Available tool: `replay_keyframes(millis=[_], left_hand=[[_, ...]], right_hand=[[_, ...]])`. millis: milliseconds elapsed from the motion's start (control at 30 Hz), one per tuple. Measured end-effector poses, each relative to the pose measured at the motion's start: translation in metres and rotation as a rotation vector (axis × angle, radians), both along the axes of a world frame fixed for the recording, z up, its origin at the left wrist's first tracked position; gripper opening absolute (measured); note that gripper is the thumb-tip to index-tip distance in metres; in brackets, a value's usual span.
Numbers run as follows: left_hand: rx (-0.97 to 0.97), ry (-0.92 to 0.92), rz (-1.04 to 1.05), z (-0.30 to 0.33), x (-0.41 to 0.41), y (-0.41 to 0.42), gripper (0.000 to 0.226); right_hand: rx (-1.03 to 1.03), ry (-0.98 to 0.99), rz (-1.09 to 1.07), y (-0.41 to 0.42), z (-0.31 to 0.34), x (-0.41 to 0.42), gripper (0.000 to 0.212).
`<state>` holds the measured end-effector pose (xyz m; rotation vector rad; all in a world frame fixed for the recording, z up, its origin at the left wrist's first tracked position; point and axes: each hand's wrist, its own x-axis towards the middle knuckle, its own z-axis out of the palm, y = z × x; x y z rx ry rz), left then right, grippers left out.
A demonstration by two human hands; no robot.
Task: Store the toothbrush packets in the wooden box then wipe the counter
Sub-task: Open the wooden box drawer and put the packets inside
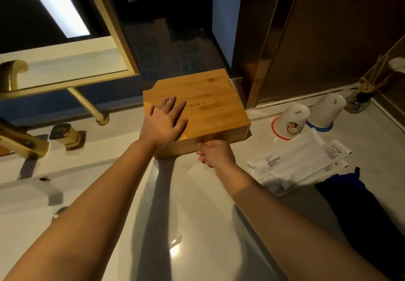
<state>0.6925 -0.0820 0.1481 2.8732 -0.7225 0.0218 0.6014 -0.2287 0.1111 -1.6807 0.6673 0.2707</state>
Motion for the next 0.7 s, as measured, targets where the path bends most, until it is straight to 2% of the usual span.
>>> replay_keyframes(millis=[200,467,700], left_hand=[[0.027,0.002,-0.010,-0.003,0.003,0.001,0.061],[0.035,-0.002,-0.005,-0.004,0.005,0.002,0.059],[0.040,0.020,-0.009,-0.001,0.005,-0.002,0.058]], right_hand=[[-0.048,-0.032,-0.073,0.007,0.000,-0.023,0.019],[-0.105,-0.015,-0.021,0.003,-0.016,-0.082,0.023],[-0.008,0.014,-0.051,0.000,-0.020,-0.129,0.020]])
